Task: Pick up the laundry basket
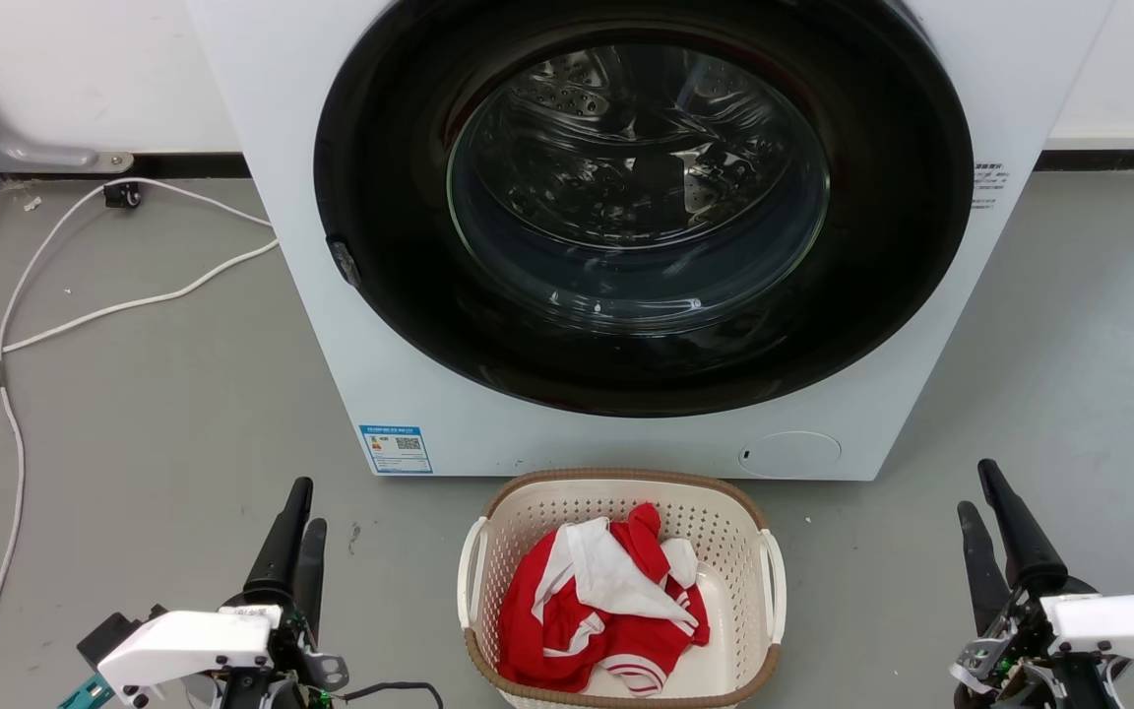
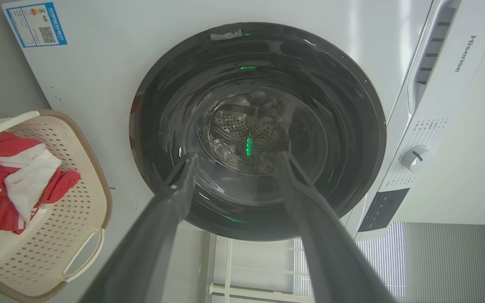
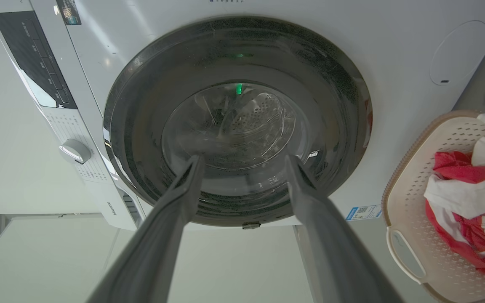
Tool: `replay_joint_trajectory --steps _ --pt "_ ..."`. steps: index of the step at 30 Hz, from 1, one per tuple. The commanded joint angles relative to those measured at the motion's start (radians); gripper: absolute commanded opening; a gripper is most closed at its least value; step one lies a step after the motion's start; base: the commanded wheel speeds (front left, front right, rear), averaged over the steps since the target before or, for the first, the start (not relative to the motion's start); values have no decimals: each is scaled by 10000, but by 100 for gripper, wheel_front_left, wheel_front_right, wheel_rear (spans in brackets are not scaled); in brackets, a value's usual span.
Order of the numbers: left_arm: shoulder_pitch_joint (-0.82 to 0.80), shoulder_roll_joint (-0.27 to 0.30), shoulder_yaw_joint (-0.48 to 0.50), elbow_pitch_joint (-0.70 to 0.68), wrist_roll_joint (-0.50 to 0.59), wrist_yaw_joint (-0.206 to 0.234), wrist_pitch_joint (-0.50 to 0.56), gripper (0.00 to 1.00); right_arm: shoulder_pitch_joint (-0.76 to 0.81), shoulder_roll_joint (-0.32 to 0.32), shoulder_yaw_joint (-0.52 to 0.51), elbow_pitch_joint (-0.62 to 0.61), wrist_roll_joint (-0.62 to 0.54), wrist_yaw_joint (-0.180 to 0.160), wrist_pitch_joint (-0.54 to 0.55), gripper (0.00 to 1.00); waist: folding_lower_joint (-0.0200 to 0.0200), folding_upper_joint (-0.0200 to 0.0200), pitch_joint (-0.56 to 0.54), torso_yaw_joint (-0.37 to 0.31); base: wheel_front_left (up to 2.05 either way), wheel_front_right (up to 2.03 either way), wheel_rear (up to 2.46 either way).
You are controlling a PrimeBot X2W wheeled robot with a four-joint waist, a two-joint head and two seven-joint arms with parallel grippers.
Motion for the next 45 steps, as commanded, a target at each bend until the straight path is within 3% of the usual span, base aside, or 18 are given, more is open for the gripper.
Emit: replay_joint_trajectory --steps 1,27,45 --pt "-298 58 -108 -220 126 0 -84 100 -124 -54 58 -219 -166 14 -88 100 0 0 1 -1 0 0 0" --pt "-453 186 -1169 -666 5738 0 -1182 100 159 -27 212 -945 -6581 17 -1189 100 0 0 -13 -13 0 0 0" --pt "-577 305 -1859 -601 8525 0 -1786 100 385 -26 269 -1267 -9739 20 -1410 100 0 0 -21 -26 0 0 0"
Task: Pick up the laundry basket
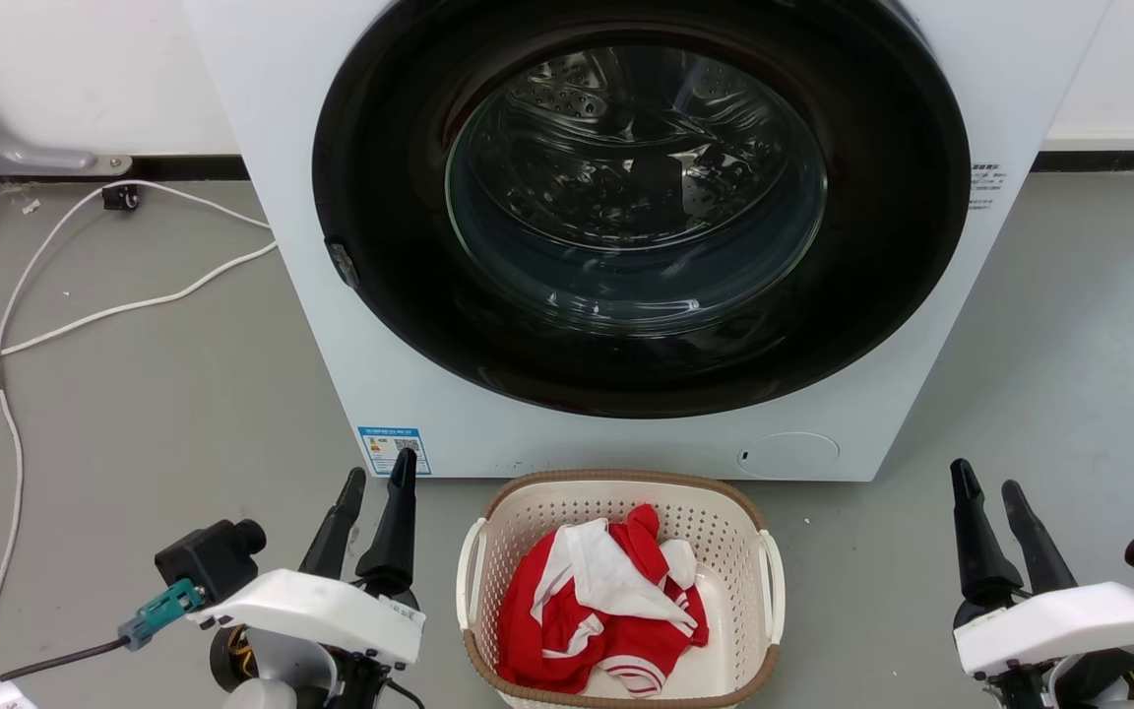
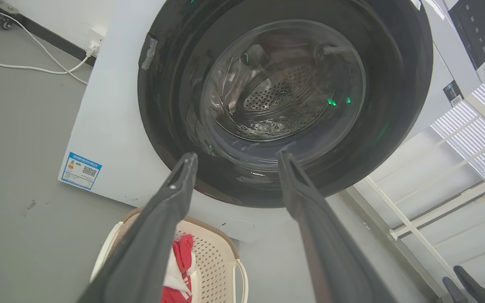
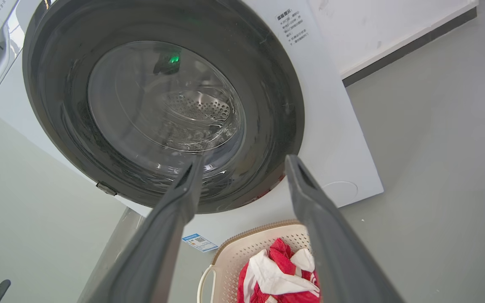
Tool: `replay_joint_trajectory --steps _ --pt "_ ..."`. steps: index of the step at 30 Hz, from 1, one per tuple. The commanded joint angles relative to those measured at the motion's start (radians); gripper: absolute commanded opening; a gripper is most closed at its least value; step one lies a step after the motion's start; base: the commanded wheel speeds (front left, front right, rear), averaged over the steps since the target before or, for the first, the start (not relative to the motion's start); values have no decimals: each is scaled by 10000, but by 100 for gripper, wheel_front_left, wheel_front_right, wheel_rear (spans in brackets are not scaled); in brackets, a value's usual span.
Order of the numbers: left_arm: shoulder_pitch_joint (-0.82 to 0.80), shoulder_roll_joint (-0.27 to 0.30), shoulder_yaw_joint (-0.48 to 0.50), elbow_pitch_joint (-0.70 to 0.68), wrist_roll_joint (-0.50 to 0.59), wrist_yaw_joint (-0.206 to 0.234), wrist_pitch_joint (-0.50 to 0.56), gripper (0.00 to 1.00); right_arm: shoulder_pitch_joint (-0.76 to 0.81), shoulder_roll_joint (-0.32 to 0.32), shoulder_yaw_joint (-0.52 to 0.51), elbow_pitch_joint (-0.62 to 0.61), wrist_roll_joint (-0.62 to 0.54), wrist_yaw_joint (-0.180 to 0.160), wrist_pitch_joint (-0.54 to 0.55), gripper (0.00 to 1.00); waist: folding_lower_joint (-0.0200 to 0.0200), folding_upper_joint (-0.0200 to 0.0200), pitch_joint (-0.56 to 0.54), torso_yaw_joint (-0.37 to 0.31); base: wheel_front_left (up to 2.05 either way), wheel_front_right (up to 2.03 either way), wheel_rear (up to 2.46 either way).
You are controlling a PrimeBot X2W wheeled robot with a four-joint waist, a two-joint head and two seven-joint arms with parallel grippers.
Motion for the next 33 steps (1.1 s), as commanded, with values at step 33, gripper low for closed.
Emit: replay_joint_trajectory --steps 33 --pt "-326 139 -592 344 4112 127 -943 100 423 -24 171 -926 -4101 23 -96 100 0 0 -29 -8 0 0 0"
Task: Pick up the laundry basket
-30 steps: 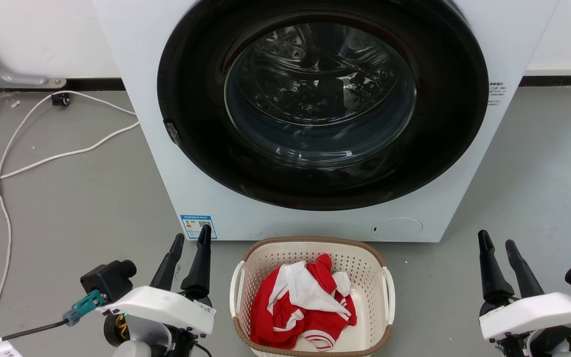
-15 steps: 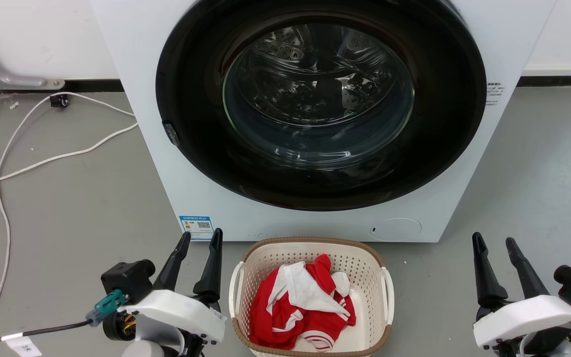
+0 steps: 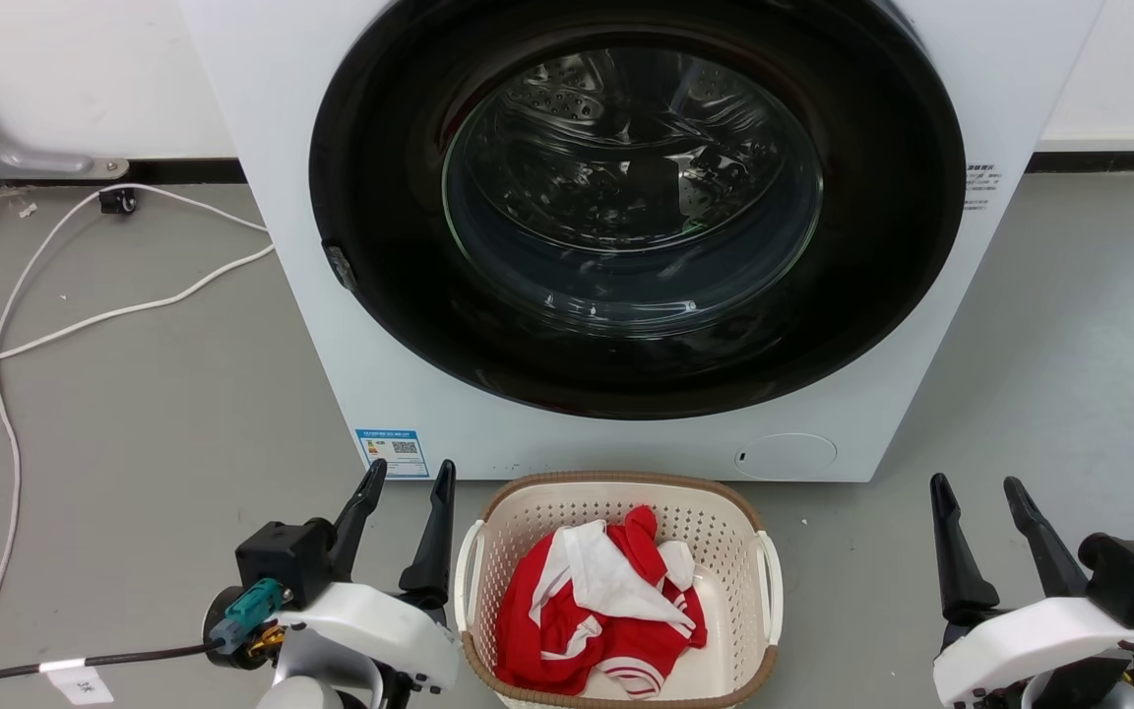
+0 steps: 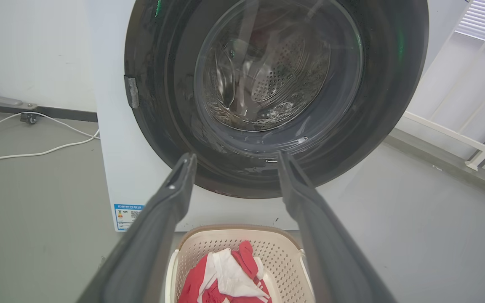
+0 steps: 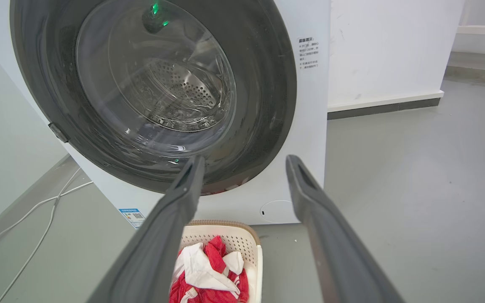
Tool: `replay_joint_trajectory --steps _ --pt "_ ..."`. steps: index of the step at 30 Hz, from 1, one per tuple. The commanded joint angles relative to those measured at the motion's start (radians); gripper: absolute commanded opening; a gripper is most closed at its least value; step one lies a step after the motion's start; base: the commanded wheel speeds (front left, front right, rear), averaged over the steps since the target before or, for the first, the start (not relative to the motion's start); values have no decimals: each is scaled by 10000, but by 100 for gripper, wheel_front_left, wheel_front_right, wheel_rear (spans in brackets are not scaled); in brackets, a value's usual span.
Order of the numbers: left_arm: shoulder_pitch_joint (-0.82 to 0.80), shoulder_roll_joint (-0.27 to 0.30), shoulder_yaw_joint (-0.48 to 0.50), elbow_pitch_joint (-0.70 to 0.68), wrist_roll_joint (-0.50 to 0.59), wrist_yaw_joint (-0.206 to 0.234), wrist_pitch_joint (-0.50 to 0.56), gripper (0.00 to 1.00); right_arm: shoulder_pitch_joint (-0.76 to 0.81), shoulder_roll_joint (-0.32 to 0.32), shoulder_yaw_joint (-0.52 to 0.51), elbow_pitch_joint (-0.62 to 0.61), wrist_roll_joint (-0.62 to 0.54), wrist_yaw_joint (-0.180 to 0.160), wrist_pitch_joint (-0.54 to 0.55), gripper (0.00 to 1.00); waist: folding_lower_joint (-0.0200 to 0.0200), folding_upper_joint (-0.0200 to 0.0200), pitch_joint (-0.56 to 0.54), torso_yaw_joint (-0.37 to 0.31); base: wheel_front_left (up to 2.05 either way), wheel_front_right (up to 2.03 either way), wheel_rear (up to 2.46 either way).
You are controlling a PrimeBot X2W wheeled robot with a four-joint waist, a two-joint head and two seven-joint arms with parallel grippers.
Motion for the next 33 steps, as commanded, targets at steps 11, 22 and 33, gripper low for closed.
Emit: replay_joint_trajectory --steps 11,22,33 --pt "-172 52 -119 42 1078 108 -287 100 128 -23 92 -211 -774 21 -104 100 0 0 -22 65 0 0 0" --pt "-16 60 -154 86 1917 172 -505 100 227 -22 100 -243 -1472 13 -245 100 0 0 -65 104 0 0 0" --pt "-26 -31 -222 229 2530 104 -703 100 314 -22 53 -247 -1998 13 -494 100 0 0 -80 150 0 0 0"
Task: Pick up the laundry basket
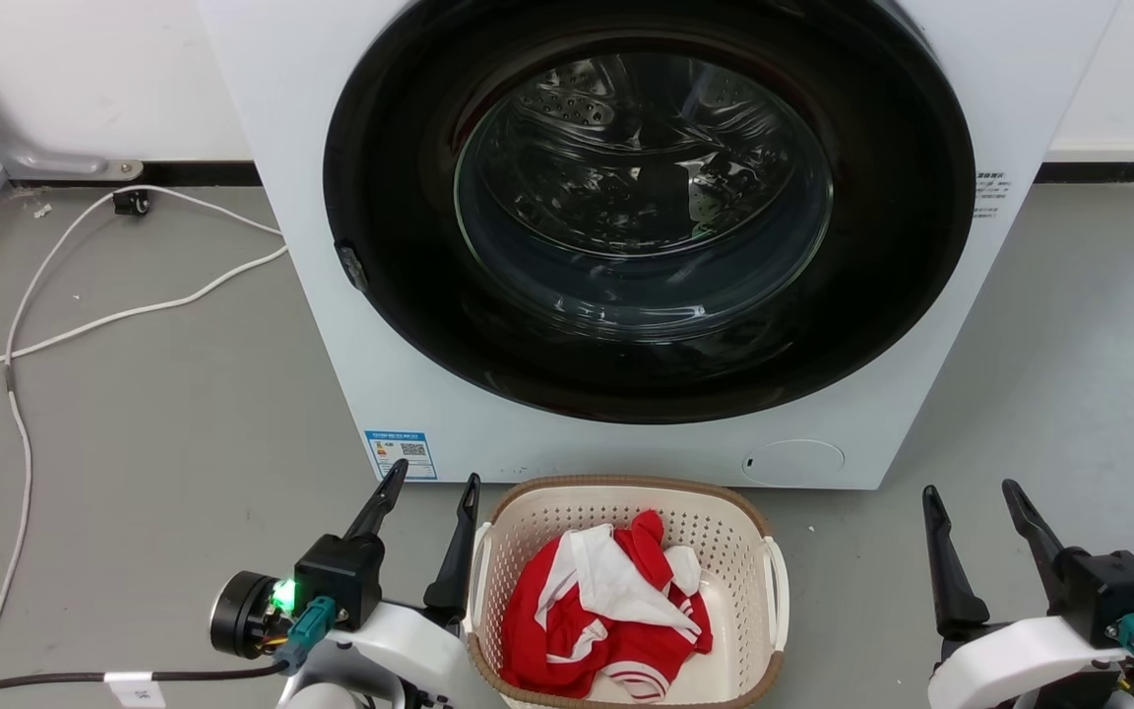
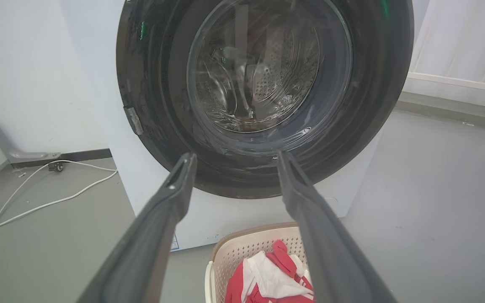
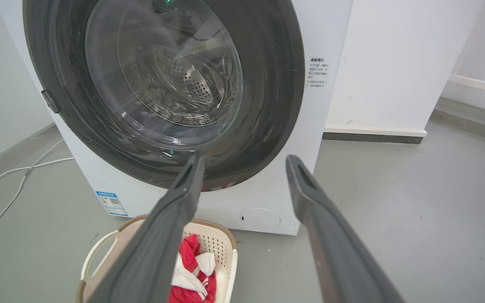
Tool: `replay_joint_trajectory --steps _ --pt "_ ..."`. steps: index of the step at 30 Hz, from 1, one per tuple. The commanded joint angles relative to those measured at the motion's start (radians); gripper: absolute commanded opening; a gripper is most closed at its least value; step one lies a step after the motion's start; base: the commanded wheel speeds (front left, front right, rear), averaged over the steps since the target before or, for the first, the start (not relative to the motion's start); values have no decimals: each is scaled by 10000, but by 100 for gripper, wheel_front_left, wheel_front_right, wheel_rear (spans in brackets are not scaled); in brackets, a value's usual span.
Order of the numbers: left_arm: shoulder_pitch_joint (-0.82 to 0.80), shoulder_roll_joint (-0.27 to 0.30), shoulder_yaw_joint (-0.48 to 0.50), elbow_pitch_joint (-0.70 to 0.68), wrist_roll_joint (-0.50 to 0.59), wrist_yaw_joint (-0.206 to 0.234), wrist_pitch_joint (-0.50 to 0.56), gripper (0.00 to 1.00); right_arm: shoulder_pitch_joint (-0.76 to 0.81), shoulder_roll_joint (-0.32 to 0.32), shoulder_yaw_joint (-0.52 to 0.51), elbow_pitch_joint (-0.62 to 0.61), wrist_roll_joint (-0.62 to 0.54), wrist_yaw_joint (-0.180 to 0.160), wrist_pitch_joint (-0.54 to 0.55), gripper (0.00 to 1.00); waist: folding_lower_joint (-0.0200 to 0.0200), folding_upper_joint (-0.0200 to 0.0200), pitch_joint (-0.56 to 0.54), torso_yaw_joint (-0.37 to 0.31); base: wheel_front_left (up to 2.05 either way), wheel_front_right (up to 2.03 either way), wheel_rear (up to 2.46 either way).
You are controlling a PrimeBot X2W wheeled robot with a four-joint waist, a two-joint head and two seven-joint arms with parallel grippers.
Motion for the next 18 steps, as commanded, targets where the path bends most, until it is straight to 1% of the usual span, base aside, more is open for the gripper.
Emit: replay_joint_trajectory --steps 1,6,9,18 --pt "-28 -10 -10 8 168 -37 -82 100 63 -20 3 -61 -175 -3 -78 100 0 0 -1 2 0 0 0" --pt "-31 -64 21 55 412 -28 -168 100 72 -19 2 -15 -328 -3 -199 100 0 0 -5 23 0 0 0" --pt "-17 -119 149 92 157 -66 -172 100 -13 -19 -31 132 -9 -3 -229 100 0 0 -6 12 0 0 0" --pt "-50 -161 223 173 207 -124 -155 100 -148 -19 -34 259 -65 -3 -292 100 0 0 31 -10 0 0 0"
